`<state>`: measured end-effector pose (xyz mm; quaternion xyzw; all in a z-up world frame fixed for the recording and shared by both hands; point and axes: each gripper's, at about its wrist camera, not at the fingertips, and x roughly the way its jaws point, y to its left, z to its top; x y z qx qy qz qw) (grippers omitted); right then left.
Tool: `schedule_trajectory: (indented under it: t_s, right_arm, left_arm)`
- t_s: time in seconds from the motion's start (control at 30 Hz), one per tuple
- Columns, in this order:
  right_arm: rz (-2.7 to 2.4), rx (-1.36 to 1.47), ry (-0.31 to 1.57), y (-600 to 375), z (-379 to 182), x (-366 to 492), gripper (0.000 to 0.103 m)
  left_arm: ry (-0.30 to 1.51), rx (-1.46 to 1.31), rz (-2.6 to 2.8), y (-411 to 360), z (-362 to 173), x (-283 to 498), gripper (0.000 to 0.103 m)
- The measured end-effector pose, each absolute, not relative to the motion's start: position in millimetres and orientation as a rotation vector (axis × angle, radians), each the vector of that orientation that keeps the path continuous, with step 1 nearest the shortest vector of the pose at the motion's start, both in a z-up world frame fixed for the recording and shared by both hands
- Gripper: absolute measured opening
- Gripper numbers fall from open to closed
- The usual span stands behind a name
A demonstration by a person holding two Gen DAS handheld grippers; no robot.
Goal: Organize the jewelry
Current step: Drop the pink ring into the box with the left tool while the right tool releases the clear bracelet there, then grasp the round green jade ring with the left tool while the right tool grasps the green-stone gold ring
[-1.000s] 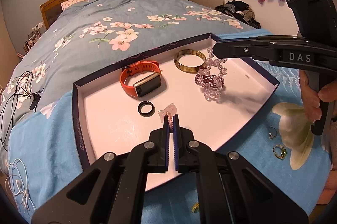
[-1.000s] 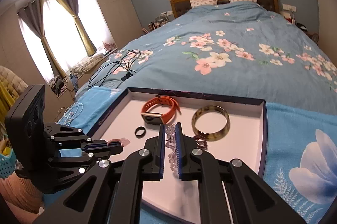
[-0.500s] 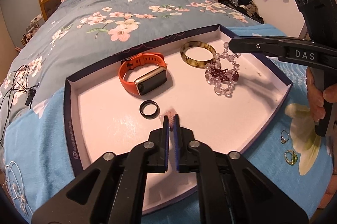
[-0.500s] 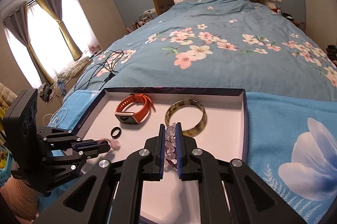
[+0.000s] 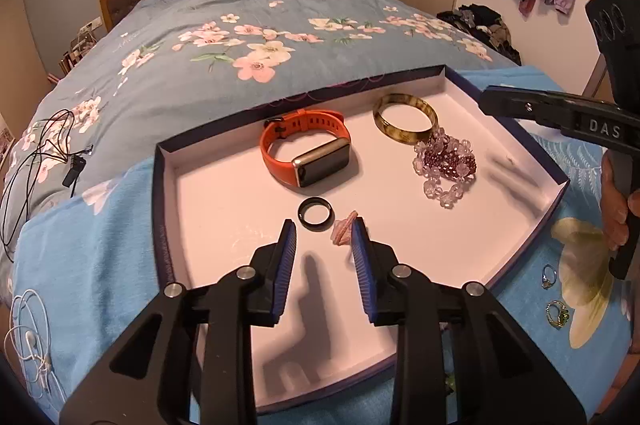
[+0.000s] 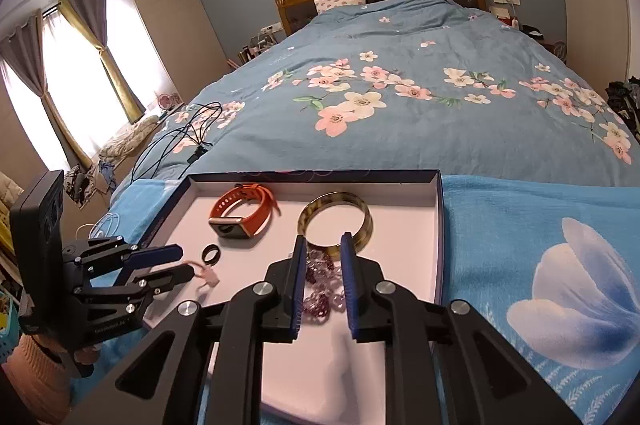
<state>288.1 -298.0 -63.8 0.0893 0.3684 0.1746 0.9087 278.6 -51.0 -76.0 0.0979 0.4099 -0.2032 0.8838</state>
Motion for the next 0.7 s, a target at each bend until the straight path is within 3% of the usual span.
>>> schedule_trajectory:
  t_s: [0.33, 0.7]
  right_arm:
    - [0.446, 0.104, 0.707, -290, -40, 235, 0.030]
    - [0.496, 0.040, 0.758, -286, -55, 178, 0.031]
  left_arm:
    - [0.740, 0.183, -0.407, -31, -45, 237, 0.045]
    - [0.721, 0.209, -0.455, -13, -50, 172, 0.048]
